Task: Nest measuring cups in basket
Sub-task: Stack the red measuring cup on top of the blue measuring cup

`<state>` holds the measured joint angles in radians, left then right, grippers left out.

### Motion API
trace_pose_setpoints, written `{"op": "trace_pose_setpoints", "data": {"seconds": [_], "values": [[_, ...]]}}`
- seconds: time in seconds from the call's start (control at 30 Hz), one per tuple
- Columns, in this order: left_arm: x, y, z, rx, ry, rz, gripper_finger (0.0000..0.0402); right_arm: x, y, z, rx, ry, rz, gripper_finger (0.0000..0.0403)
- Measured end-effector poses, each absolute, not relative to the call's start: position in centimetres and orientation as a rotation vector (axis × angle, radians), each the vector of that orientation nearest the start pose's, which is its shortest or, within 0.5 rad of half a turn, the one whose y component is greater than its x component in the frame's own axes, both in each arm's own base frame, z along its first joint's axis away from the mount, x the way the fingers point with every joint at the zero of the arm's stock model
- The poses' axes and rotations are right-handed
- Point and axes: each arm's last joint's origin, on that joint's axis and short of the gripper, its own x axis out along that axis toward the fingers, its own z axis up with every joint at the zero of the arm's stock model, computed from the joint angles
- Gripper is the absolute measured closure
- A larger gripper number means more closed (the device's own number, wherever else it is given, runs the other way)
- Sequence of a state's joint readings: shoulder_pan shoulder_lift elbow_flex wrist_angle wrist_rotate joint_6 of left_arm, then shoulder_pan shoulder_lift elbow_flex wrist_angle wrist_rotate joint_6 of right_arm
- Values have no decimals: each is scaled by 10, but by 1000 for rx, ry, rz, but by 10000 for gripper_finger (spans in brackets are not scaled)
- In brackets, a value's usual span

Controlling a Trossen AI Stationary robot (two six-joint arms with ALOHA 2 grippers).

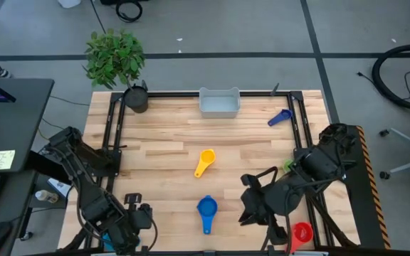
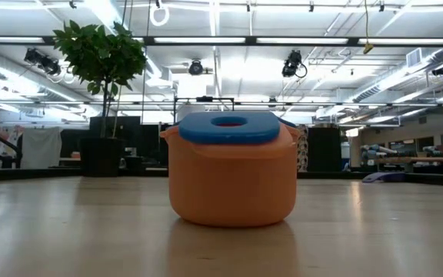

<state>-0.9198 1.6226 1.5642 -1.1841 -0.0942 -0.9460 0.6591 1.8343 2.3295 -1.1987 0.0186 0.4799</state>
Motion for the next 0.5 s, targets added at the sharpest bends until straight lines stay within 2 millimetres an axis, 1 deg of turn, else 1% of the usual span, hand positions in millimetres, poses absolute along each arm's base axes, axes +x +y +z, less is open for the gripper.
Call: {"op": "trace_pose_setpoints", "data": {"seconds": [0.2, 0.33, 0.43, 0.5], "values": [[188, -244, 320, -271, 1411, -88, 386, 275, 215, 464, 244, 851, 485, 294], [183, -245, 319, -314, 1474, -66, 385, 272, 216, 463, 267, 903, 569, 255], [180, -246, 319, -329, 1494, -59, 385, 269, 218, 461, 274, 941, 610, 243], [178, -247, 319, -329, 1501, -50, 385, 264, 219, 458, 277, 998, 589, 243]]}}
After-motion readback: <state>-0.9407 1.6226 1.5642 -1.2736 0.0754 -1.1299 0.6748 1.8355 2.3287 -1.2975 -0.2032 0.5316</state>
